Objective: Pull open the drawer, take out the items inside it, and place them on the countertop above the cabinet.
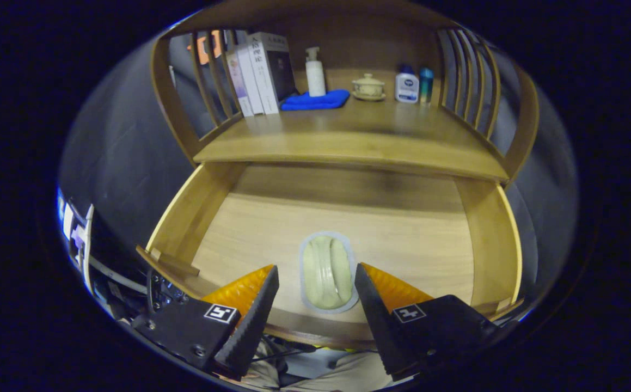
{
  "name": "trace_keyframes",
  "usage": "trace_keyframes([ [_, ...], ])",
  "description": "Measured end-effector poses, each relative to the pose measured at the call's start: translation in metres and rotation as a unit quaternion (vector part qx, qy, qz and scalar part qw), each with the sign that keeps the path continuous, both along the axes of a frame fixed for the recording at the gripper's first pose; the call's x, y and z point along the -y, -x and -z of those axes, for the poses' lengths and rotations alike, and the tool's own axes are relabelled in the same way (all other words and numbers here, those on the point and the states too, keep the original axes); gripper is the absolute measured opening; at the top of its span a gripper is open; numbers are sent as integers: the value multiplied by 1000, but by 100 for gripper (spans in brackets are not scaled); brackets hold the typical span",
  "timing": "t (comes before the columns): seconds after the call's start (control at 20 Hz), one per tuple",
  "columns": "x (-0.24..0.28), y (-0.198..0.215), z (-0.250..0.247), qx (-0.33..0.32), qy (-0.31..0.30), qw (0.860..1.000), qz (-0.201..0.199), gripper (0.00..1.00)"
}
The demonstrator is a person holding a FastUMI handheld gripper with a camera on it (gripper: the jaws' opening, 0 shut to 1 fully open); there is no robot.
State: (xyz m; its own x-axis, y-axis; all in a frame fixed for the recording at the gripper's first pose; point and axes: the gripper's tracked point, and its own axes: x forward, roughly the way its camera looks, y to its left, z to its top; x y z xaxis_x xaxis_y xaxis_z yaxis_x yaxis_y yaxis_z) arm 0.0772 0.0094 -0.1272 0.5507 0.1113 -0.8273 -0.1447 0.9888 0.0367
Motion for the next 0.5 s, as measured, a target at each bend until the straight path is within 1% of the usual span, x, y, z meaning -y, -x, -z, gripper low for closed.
trace_keyframes([
  [0.2, 4, -10, 19, -54, 15, 998, 22, 89],
  [0.5, 6, -14, 41, -118, 30, 992, 38, 85],
])
